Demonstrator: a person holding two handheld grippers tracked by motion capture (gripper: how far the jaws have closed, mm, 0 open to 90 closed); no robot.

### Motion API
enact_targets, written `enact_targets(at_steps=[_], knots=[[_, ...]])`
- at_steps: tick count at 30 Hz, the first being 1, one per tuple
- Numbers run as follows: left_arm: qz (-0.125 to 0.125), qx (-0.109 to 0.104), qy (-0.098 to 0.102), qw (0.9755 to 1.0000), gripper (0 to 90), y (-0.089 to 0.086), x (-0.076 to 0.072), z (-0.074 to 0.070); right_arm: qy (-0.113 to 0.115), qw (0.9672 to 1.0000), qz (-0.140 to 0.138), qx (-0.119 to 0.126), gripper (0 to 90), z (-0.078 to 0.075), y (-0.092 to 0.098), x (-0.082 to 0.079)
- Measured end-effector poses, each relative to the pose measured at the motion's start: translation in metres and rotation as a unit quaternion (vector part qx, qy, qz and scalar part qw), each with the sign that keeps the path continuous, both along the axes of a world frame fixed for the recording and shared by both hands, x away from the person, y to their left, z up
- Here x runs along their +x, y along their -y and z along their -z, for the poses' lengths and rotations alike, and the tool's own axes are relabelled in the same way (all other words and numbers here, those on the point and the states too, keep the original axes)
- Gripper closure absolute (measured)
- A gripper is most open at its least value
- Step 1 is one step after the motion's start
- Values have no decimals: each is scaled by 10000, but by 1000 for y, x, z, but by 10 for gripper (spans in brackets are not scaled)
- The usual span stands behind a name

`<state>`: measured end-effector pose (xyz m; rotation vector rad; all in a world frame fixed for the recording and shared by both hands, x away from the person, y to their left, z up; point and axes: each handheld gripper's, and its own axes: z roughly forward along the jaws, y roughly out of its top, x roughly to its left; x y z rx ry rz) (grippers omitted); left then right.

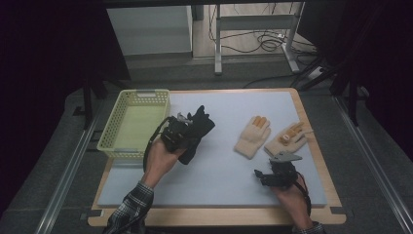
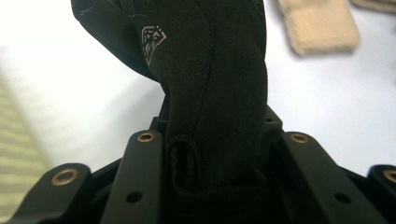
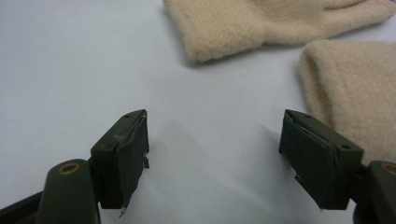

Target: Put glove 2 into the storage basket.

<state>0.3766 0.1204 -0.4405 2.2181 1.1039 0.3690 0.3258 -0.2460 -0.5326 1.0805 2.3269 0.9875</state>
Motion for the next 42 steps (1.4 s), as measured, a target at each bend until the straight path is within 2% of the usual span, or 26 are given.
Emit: enact_targets(at_steps=[1, 2, 6, 8, 9, 10, 16, 19, 20, 21, 24, 25, 26, 28, 29, 30, 34, 37, 39, 41, 42], knots=[[-96, 19, 45, 9999, 649, -8, 4, -9, 1, 10000, 0, 0, 237, 0, 0, 0], [-96, 19, 45, 9999, 649, -8, 4, -9, 1, 10000, 0, 0, 237, 0, 0, 0], [-352, 35, 114, 9993, 648, -27, 14, -23, 3, 10000, -1, 1, 236, 0, 0, 0], [-586, 79, 159, 9981, 647, -43, 21, -29, 10, 10000, 1, 9, 236, 0, 0, 0], [-586, 79, 159, 9981, 647, -43, 21, -29, 10, 10000, 2, 9, 237, 0, 0, 0], [-770, 77, 192, 9968, 646, -55, 26, -33, 9, 10000, 2, 10, 237, 0, 0, 0], [-1082, 123, 236, 9938, 643, -83, 34, -38, 11, 10000, 2, 11, 236, 0, 0, 0], [-1344, 209, 232, 9904, 640, -107, 39, -38, 11, 10000, 3, 13, 237, 0, 0, 0], [-1344, 209, 232, 9904, 640, -107, 39, -38, 11, 10000, 3, 13, 237, 0, 0, 0], [-1413, 235, 232, 9894, 639, -114, 41, -38, 11, 10000, 2, 8, 236, 0, 0, 0], [-1655, 266, 156, 9857, 639, -133, 45, -32, 7, 10000, 4, 12, 236, 0, 0, 0], [-1811, 296, 84, 9830, 638, -146, 49, -28, 6, 10000, 3, 12, 236, 0, 0, 0], [-1811, 296, 84, 9830, 638, -146, 49, -28, 6, 10000, 3, 12, 236, 0, 0, 0], [-1928, 312, -22, 9807, 638, -156, 53, -22, 3, 10000, 3, 13, 236, 0, 0, 0], [-2010, 392, -114, 9787, 638, -165, 57, -16, 2, 10000, 4, 14, 236, 0, 0, 0], [-2010, 392, -114, 9787, 637, -165, 57, -16, 1, 10000, 7, 18, 236, 0, 0, 0], [-2147, 570, -331, 9745, 636, -177, 66, 1, 2, 10000, 3, 15, 235, 0, 0, 0], [-2196, 645, -496, 9722, 634, -183, 72, 12, 1, 10000, 3, 15, 236, 0, 0, 0], [-2233, 737, -676, 9696, 631, -188, 81, 25, 1, 10000, 7, 20, 236, 0, 0, 0], [-2232, 767, -711, 9691, 631, -188, 83, 27, 1, 10000, 7, 21, 235, 0, 0, 0], [-2231, 833, -773, 9681, 630, -189, 87, 31, 2, 10000, 7, 21, 235, 0, 0, 0]])
